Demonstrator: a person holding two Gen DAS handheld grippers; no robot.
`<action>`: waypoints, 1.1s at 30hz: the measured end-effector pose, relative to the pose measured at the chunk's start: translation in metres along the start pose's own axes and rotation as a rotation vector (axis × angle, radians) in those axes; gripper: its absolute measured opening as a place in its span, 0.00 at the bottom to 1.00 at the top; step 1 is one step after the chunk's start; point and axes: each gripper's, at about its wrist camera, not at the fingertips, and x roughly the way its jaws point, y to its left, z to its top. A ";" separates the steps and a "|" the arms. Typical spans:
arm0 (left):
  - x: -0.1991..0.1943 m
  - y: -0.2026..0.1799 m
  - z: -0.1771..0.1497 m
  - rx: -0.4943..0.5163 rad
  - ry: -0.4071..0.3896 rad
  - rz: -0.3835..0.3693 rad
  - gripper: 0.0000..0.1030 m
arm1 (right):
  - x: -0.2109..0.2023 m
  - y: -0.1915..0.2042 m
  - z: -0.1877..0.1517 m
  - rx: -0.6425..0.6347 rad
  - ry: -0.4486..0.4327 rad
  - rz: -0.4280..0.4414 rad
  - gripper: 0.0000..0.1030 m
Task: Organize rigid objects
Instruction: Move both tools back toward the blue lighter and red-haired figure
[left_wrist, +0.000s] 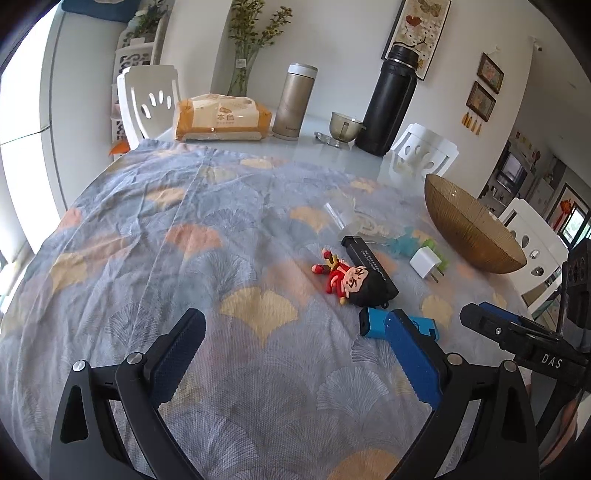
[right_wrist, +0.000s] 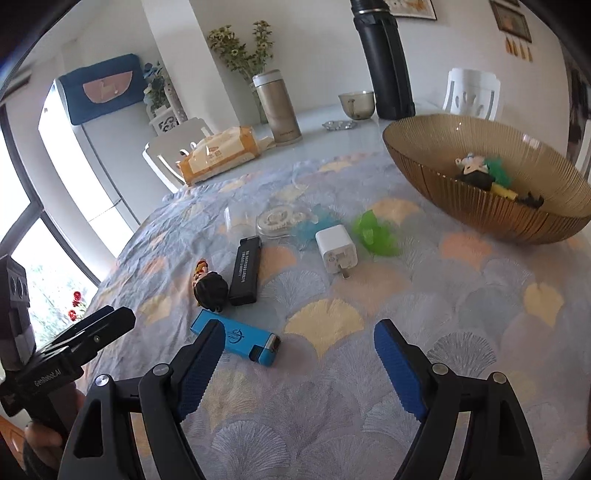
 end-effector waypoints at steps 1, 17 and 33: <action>0.001 -0.001 0.000 0.003 0.005 0.001 0.95 | 0.000 0.000 0.000 -0.001 0.001 0.001 0.79; 0.002 -0.003 0.001 0.013 0.008 -0.005 0.95 | 0.004 0.004 0.000 -0.024 0.016 -0.010 0.79; 0.001 -0.003 0.000 0.018 0.011 -0.024 0.95 | 0.007 0.001 0.001 -0.008 0.029 -0.017 0.79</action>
